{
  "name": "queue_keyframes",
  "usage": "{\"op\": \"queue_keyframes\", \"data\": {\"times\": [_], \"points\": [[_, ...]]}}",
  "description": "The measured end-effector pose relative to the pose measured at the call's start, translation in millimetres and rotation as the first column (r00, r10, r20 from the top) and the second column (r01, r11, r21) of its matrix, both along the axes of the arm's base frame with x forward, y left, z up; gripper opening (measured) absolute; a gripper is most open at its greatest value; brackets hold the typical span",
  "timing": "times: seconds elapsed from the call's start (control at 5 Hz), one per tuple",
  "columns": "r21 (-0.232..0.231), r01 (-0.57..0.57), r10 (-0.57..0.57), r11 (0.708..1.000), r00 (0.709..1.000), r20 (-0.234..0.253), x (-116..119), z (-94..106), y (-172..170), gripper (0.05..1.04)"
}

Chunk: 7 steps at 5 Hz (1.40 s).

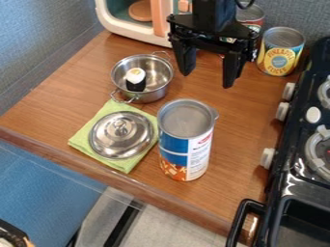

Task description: Take the Shushi out of the pot and put it on center of the table

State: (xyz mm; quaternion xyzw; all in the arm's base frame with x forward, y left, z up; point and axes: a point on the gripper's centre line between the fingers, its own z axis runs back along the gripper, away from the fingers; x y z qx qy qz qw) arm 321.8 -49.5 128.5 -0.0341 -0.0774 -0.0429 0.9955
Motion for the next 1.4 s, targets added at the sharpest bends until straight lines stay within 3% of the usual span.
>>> {"op": "queue_keyframes", "data": {"times": [0.2,0.6,1.0,1.4], "points": [[0.003,0.002,-0.002,1.0,1.0,-0.026,0.5,-9.7,0.7,1.001],[0.042,-0.084,0.083,0.996,0.996,0.026,27.3,-29.6,67.8,1.001],[0.153,-0.083,0.078,0.985,0.996,0.036,37.4,-63.7,116.6,1.001],[0.145,-0.118,0.117,0.982,0.993,0.015,41.1,-72.5,137.2,1.001]]}}
